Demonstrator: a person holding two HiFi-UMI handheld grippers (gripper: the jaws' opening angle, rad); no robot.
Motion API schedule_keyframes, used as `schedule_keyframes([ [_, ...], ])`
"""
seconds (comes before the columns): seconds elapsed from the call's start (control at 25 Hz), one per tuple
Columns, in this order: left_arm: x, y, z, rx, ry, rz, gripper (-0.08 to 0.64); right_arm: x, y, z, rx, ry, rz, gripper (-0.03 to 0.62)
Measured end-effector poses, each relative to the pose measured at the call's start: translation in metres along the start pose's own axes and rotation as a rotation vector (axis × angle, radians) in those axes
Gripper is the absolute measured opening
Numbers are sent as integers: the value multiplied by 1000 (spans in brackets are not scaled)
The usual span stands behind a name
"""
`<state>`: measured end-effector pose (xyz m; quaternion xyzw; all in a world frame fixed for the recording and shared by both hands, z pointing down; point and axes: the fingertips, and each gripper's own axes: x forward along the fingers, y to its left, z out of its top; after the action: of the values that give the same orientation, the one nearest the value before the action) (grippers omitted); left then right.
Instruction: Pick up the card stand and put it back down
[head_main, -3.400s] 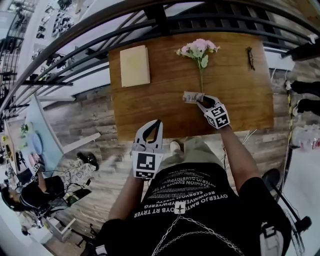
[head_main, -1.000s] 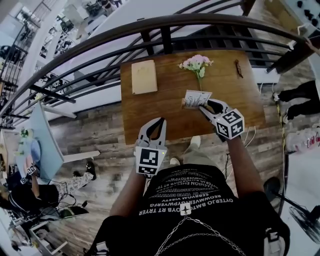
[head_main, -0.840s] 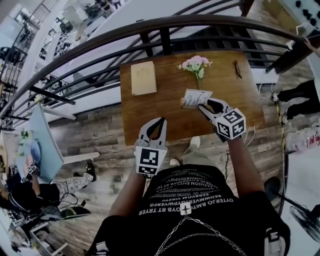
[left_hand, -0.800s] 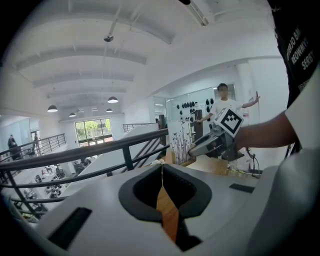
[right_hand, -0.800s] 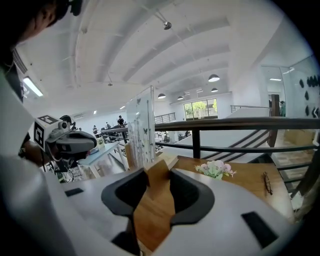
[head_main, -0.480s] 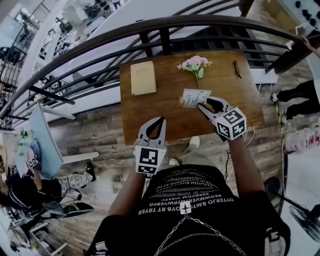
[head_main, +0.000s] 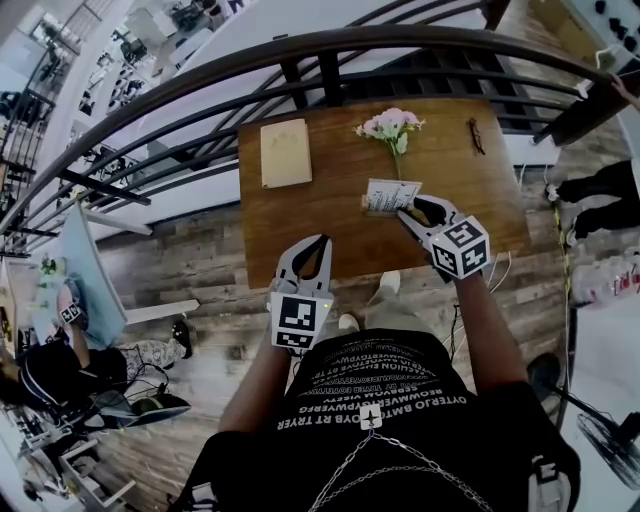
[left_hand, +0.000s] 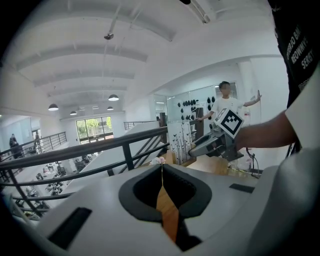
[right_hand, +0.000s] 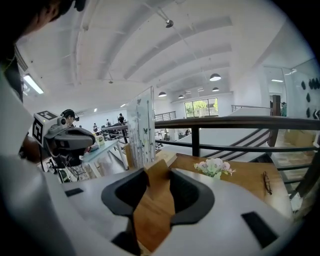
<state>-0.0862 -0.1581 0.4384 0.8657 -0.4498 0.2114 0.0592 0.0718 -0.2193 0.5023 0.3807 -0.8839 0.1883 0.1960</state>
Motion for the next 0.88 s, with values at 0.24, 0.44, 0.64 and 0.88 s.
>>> schedule_keyframes([
  [0.24,18,-1,-5,-7,16,4,29,16,-19,-20,13,18,6,156],
  [0.44,34,-3,-6,-6,27,6,29,28,-34,-39,27,40,6,156],
  [0.64,45,-5,-7,-16,39,9,29,37,-46,-58,44,57,11,155],
  [0.88,58,-7,-7,-26,59,14,29,51,-64,-81,76,77,11,155],
])
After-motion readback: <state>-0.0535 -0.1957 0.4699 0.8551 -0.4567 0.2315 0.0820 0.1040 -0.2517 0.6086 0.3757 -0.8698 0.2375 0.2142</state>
